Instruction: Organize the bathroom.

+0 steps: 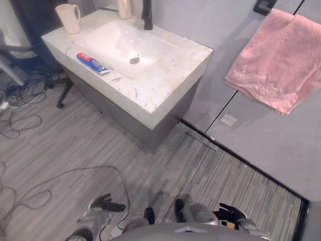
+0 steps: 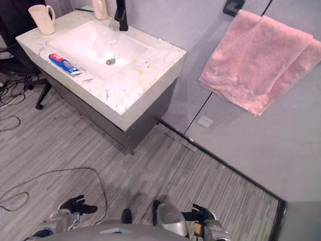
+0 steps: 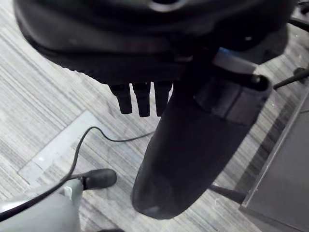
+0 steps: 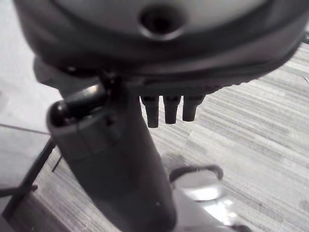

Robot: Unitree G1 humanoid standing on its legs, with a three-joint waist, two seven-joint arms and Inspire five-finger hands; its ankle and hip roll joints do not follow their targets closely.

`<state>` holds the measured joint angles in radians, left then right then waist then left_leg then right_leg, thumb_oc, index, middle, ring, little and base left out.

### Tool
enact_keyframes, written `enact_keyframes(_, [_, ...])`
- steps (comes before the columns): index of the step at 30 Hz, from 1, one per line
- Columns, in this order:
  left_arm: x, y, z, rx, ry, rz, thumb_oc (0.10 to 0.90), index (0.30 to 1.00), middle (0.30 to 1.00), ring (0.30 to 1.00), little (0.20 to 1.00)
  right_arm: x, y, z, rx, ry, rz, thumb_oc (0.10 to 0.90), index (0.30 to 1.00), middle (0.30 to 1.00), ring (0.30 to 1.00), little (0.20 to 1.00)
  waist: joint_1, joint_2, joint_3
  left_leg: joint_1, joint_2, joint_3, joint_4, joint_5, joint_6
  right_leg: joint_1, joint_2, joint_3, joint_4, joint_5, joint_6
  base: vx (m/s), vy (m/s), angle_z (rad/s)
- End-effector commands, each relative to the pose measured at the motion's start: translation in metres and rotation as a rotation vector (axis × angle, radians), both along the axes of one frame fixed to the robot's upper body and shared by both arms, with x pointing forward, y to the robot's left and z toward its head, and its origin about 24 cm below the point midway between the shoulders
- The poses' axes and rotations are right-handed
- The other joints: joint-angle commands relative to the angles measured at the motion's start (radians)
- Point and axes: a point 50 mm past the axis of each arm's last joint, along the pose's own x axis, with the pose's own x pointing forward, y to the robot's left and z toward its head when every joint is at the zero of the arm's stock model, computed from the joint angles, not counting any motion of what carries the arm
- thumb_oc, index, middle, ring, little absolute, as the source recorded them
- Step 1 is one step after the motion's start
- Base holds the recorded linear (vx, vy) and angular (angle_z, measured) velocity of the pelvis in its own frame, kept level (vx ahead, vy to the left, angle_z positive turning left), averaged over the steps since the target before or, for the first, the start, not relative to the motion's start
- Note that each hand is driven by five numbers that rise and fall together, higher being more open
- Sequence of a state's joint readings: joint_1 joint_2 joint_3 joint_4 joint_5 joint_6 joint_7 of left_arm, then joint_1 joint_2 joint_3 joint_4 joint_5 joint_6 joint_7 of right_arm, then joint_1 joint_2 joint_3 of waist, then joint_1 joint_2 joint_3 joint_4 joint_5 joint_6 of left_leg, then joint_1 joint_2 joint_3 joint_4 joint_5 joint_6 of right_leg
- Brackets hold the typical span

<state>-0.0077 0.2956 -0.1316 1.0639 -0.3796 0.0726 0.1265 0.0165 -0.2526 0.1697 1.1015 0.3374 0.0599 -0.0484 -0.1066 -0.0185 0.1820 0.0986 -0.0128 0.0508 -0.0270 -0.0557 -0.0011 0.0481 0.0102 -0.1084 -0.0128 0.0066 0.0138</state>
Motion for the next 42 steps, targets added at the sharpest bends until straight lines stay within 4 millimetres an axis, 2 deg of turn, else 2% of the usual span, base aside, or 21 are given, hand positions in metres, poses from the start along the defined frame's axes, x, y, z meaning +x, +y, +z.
enact_keyframes(1, [0.022, 0.002, 0.008, 0.01, -0.071, 0.015, 0.8, 0.9, 0.9, 0.9, 0.9, 0.018, -0.019, 0.01, -0.08, -0.04, 0.028, 0.8, 0.9, 0.9, 0.9, 0.9, -0.031, 0.038, 0.005, -0.09, -0.001, 0.14, 0.139, -0.04, -0.025, -0.067, -0.005, 0.002, 0.168, -0.123, 0.1, -0.08, 0.096, 0.4])
enact_keyframes(3, [0.032, 0.001, 0.012, 0.019, -0.084, -0.075, 0.8, 0.9, 0.9, 0.9, 0.9, 0.014, -0.031, 0.012, -0.102, -0.031, -0.051, 0.8, 0.9, 0.9, 0.9, 0.9, -0.049, 0.013, 0.025, -0.166, 0.079, 0.207, 0.299, -0.045, -0.049, -0.033, -0.049, -0.027, 0.163, -0.114, 0.086, -0.03, 0.215, 0.98])
enact_keyframes(6, [0.034, 0.002, 0.013, 0.0, -0.116, -0.055, 0.8, 0.9, 0.9, 0.9, 0.9, 0.01, -0.04, 0.013, -0.112, -0.028, -0.061, 0.8, 0.9, 0.9, 0.9, 0.9, -0.06, 0.006, 0.024, -0.147, 0.131, 0.165, 0.287, -0.03, -0.054, -0.02, -0.073, -0.019, 0.152, -0.111, 0.083, 0.04, 0.298, 1.03])
enact_keyframes(8, [0.034, 0.001, 0.013, 0.0, -0.116, -0.055, 0.8, 0.9, 0.9, 0.9, 0.9, 0.01, -0.04, 0.013, -0.113, -0.028, -0.061, 0.8, 0.9, 0.9, 0.9, 0.9, -0.06, 0.005, 0.026, -0.144, 0.131, 0.165, 0.287, -0.031, -0.054, -0.017, -0.073, -0.019, 0.152, -0.112, 0.083, 0.06, 0.199, 0.22])
enact_keyframes(10, [0.027, -0.001, 0.01, 0.0, -0.107, -0.03, 0.8, 0.9, 0.9, 0.9, 0.9, 0.005, -0.045, 0.013, -0.124, -0.003, -0.046, 0.8, 0.9, 0.9, 0.9, 0.9, -0.062, 0.019, 0.005, -0.078, 0.254, 0.135, 0.148, 0.067, -0.11, -0.006, -0.094, -0.002, 0.134, -0.121, 0.105, 0.23, 0.578, 0.32])
enact_keyframes(12, [0.023, -0.002, 0.008, 0.013, -0.099, -0.036, 0.8, 0.9, 0.9, 0.9, 0.9, 0.002, -0.047, 0.013, -0.127, 0.004, -0.068, 0.8, 0.9, 0.9, 0.9, 0.9, -0.066, 0.036, -0.006, -0.049, 0.312, 0.137, 0.082, 0.115, -0.143, -0.005, -0.112, 0.0, 0.136, -0.133, 0.127, 0.23, 0.524, -0.07])
enact_keyframes(16, [0.022, -0.002, 0.007, 0.033, -0.088, -0.08, 0.8, 0.9, 0.9, 0.9, 0.9, 0.007, -0.047, 0.014, -0.142, 0.01, -0.081, 0.8, 0.9, 0.9, 0.9, 0.9, -0.067, 0.057, -0.011, -0.021, 0.307, 0.152, 0.063, 0.079, -0.156, -0.052, -0.179, -0.001, 0.205, -0.143, 0.177, 0.2, 0.562, 0.05])
enact_keyframes(18, [0.025, -0.001, 0.009, 0.04, -0.088, -0.104, 0.8, 0.9, 0.9, 0.9, 0.9, 0.013, -0.045, 0.015, -0.149, -0.001, -0.092, 0.8, 0.9, 0.9, 0.9, 0.9, -0.061, 0.056, -0.002, -0.051, 0.256, 0.135, 0.115, 0.039, -0.137, -0.083, -0.248, 0.0, 0.275, -0.136, 0.209, 0.23, 0.638, 0.47])
enact_keyframes(20, [0.027, -0.001, 0.009, 0.06, -0.081, -0.141, 0.8, 0.9, 0.9, 0.9, 0.9, 0.012, -0.044, 0.014, -0.141, -0.001, -0.105, 0.8, 0.9, 0.9, 0.9, 0.9, -0.053, 0.053, 0.003, -0.072, 0.204, 0.134, 0.138, 0.01, -0.098, -0.094, -0.316, 0.005, 0.355, -0.082, 0.205, 0.23, 0.525, 0.49])
enact_keyframes(22, [0.028, -0.002, 0.009, 0.078, -0.074, -0.181, 0.8, 0.9, 0.9, 0.9, 0.9, 0.009, -0.043, 0.014, -0.135, 0.003, -0.099, 0.8, 0.9, 0.9, 0.9, 0.9, -0.051, 0.058, 0.003, -0.068, 0.165, 0.147, 0.126, -0.004, -0.065, -0.158, -0.382, 0.043, 0.509, 0.055, 0.186, 0.25, 0.517, 0.16])
enact_keyframes(23, [0.028, -0.001, 0.009, 0.098, -0.069, -0.188, 0.8, 0.9, 0.9, 0.9, 0.9, 0.005, -0.044, 0.013, -0.133, 0.014, -0.087, 0.8, 0.9, 0.9, 0.9, 0.9, -0.063, 0.076, 0.014, -0.048, 0.155, 0.153, 0.112, -0.017, -0.045, -0.217, -0.369, 0.083, 0.647, 0.088, 0.172, 0.24, 0.444, 0.12])
enact_keyframes(24, [0.028, 0.0, 0.009, 0.1, -0.068, -0.186, 0.8, 0.9, 0.9, 0.9, 0.9, 0.005, -0.045, 0.013, -0.131, 0.016, -0.086, 0.8, 0.9, 0.9, 0.9, 0.9, -0.064, 0.079, 0.015, -0.045, 0.155, 0.155, 0.108, -0.018, -0.043, -0.226, -0.364, 0.088, 0.662, 0.087, 0.17, 0.29, 0.448, -0.01])
enact_keyframes(26, [0.03, 0.002, 0.01, 0.112, -0.071, -0.2, 0.8, 0.9, 0.9, 0.9, 0.9, 0.0, -0.043, 0.011, -0.111, 0.032, -0.105, 0.8, 0.9, 0.9, 0.9, 0.9, -0.097, 0.079, 0.025, -0.015, 0.127, 0.159, 0.078, -0.026, -0.029, -0.269, -0.252, 0.093, 0.683, 0.034, 0.176, 0.27, 0.263, -0.02])
enact_keyframes(28, [0.039, 0.004, 0.015, 0.133, -0.095, -0.214, 0.8, 0.9, 0.9, 0.9, 0.9, -0.008, -0.034, 0.005, -0.093, 0.066, -0.108, 0.8, 0.9, 0.9, 0.9, 0.9, -0.127, 0.072, 0.022, 0.005, 0.08, 0.167, 0.045, -0.035, -0.017, -0.305, -0.136, 0.036, 0.578, 0.014, 0.184, 0.4, 0.278, 0.11])
enact_keyframes(30, [0.043, 0.005, 0.016, 0.133, -0.105, -0.212, 0.8, 0.9, 0.9, 0.9, 0.9, -0.011, -0.031, 0.004, -0.088, 0.077, -0.108, 0.8, 0.9, 0.9, 0.9, 0.9, -0.141, 0.061, 0.027, 0.023, 0.059, 0.17, 0.036, -0.041, -0.014, -0.307, -0.112, 0.006, 0.507, 0.002, 0.189, 0.33, 0.168, 0.21])
enact_keyframes(31, [0.051, 0.003, 0.02, 0.133, -0.128, -0.211, 0.8, 0.9, 0.9, 0.9, 0.9, -0.018, -0.03, 0.002, -0.084, 0.093, -0.117, 0.8, 0.9, 0.9, 0.9, 0.9, -0.162, 0.04, 0.021, 0.039, 0.009, 0.17, 0.027, -0.058, -0.01, -0.326, -0.07, -0.034, 0.36, 0.003, 0.183, 0.37, 0.142, 0.11])
enact_keyframes(33, [0.06, -0.001, 0.024, 0.127, -0.153, -0.207, 0.8, 0.9, 0.9, 0.9, 0.9, -0.026, -0.032, 0.001, -0.084, 0.106, -0.117, 0.8, 0.9, 0.9, 0.9, 0.9, -0.189, 0.02, 0.022, 0.068, -0.038, 0.149, 0.027, -0.084, -0.007, -0.312, -0.033, -0.072, 0.208, 0.045, 0.182, 0.44, 0.167, 0.07])
enact_keyframes(36, [0.068, -0.007, 0.027, 0.125, -0.184, -0.188, 0.8, 0.9, 0.9, 0.9, 0.9, -0.032, -0.032, 0.0, -0.084, 0.135, -0.088, 0.8, 0.9, 0.9, 0.9, 0.9, -0.195, 0.0, 0.017, 0.112, -0.091, 0.162, 0.042, -0.133, -0.003, -0.325, -0.028, -0.163, 0.128, 0.12, 0.186, 0.42, 0.147, 0.3])
enact_keyframes(40, [0.067, -0.011, 0.025, 0.108, -0.176, -0.211, 0.8, 0.9, 0.9, 0.9, 0.9, -0.04, -0.036, 0.0, -0.086, 0.156, -0.089, 0.8, 0.9, 0.9, 0.9, 0.9, -0.21, 0.017, 0.003, 0.156, -0.108, 0.108, 0.094, -0.154, -0.017, -0.303, 0.009, -0.122, 0.151, 0.079, 0.136, 0.33, 0.046, -0.16])
enact_keyframes(41, [0.07, -0.015, 0.025, 0.097, -0.185, -0.252, 0.8, 0.9, 0.9, 0.9, 0.9, -0.045, -0.041, 0.001, -0.082, 0.155, -0.118, 0.8, 0.9, 0.9, 0.9, 0.9, -0.228, 0.024, -0.012, 0.119, -0.093, 0.094, 0.284, -0.018, -0.098, -0.249, 0.02, -0.088, 0.121, 0.065, 0.096, 0.32, 0.016, -0.4])
enact_keyframes(42, [0.07, -0.015, 0.025, 0.097, -0.185, -0.252, 0.8, 0.9, 0.9, 0.9, 0.9, -0.045, -0.041, 0.001, -0.082, 0.155, -0.118, 0.8, 0.9, 0.9, 0.9, 0.9, -0.228, 0.024, -0.012, 0.119, -0.093, 0.094, 0.284, -0.018, -0.098, -0.249, 0.02, -0.088, 0.121, 0.065, 0.096, 0.26, -0.007, 0.31])
